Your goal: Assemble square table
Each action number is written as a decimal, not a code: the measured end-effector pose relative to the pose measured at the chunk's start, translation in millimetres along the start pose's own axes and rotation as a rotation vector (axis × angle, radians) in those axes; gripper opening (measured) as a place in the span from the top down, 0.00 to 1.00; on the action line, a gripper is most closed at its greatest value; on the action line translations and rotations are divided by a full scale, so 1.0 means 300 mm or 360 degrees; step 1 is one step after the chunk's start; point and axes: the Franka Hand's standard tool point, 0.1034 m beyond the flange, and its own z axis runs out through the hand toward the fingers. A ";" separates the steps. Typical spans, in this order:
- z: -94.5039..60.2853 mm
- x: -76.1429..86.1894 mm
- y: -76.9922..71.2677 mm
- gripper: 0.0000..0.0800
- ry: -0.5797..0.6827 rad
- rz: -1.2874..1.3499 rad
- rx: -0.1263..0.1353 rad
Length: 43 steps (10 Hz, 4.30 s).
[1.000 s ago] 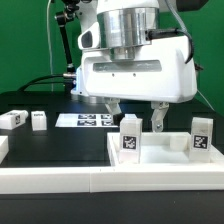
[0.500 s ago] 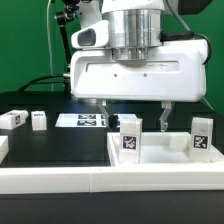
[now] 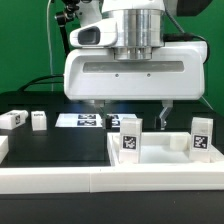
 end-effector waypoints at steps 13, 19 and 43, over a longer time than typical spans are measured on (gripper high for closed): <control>0.000 0.002 0.019 0.64 0.0044 0.1082 0.0055; -0.001 -0.005 0.018 0.64 0.0038 0.1965 0.0076; -0.007 0.003 0.014 0.19 0.0032 0.0261 0.0048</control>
Offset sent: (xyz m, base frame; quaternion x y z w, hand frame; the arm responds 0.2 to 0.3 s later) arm 0.0000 0.0000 0.0000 0.0000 0.0000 0.0000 1.0000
